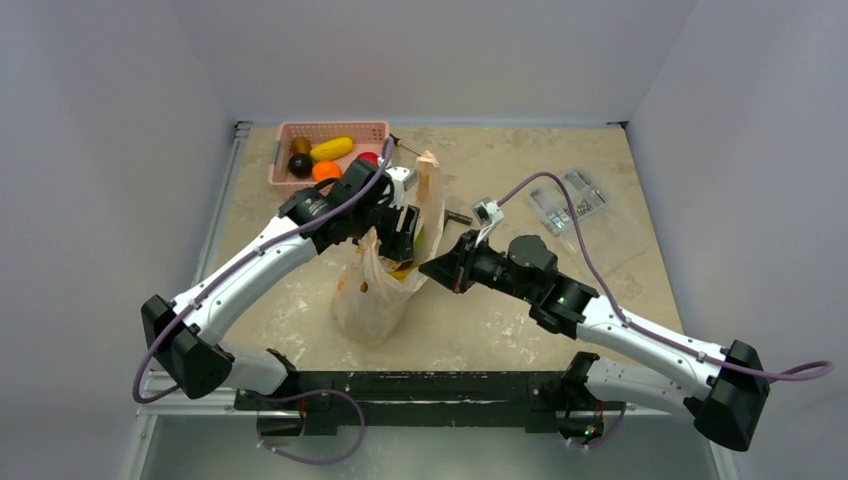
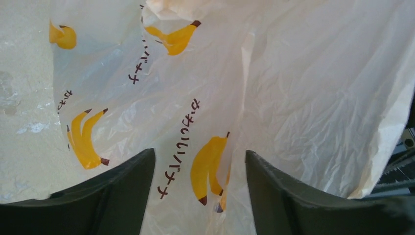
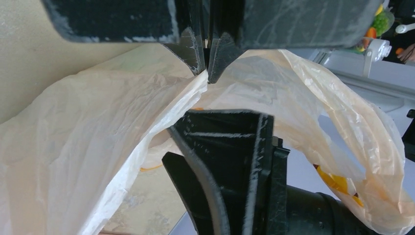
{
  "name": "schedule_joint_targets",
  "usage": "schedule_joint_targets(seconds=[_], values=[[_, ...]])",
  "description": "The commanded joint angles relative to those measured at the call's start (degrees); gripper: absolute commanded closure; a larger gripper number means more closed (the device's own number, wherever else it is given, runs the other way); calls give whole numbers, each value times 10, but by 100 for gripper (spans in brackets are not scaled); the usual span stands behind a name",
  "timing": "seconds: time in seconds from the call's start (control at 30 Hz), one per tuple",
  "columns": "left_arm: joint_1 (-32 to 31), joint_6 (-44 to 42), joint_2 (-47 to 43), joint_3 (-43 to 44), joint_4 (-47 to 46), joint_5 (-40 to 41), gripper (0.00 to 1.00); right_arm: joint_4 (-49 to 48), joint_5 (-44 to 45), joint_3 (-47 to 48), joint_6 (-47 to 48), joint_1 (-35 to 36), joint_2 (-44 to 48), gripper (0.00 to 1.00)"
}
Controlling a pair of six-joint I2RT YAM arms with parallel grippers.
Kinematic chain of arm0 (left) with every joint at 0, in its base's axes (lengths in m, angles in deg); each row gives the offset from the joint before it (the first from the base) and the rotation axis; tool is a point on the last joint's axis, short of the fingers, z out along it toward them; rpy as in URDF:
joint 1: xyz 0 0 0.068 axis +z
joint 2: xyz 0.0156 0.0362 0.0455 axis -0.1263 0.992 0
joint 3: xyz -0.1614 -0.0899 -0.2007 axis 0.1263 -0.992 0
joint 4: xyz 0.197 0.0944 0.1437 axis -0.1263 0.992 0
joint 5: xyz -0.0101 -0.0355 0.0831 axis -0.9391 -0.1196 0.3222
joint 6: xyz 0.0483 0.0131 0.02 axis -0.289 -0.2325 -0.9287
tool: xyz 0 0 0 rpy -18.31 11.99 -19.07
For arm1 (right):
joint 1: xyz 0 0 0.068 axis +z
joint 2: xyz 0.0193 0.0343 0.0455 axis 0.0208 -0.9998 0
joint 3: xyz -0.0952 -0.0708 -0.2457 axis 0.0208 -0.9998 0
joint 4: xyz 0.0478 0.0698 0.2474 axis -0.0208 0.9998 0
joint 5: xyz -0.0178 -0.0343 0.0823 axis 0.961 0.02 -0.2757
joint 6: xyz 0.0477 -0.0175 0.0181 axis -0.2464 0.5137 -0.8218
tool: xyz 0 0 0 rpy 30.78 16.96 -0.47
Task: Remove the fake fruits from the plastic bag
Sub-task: Adjust the plastic bag at the center of the board.
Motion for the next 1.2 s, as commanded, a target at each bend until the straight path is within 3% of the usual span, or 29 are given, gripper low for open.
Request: schedule_joint_targets(seconds=[0.0, 0.03, 0.07, 0.1, 0.13, 0.27, 0.43, 0.5, 0.7, 0.83, 0.93, 1.17], values=[[-10, 19, 23, -4, -22, 53, 39, -3, 8, 4, 11, -3, 8, 100], [-9, 21, 34, -2, -14, 79, 46, 9, 13, 11, 12, -3, 6, 100], [-8, 19, 40, 2, -10, 98, 60, 18, 19, 16, 14, -3, 5, 100], [-5, 17, 46, 9, -7, 111, 86, 23, 25, 18, 13, -4, 4, 100], [2, 19, 47, 19, 1, 133, 100, 27, 31, 19, 14, -6, 3, 100], [80, 30, -5, 31, -44, 64, 100, 50, -2, 26, 35, -80, 17, 100], [251, 158, -99, -37, -224, -196, 100, 149, -59, 65, 106, -201, 21, 100], [291, 214, -114, -78, -303, -275, 100, 174, -72, 57, 123, -235, 30, 100], [331, 247, -135, -200, -368, -337, 100, 156, -116, -20, 121, -277, 53, 100], [331, 258, -121, -218, -376, -372, 100, 188, -112, -4, 167, -277, 29, 100], [331, 248, -124, -211, -360, -373, 100, 244, -92, 49, 186, -276, 11, 86], [331, 240, -118, -199, -341, -369, 100, 375, -46, 212, 235, -246, 9, 33]])
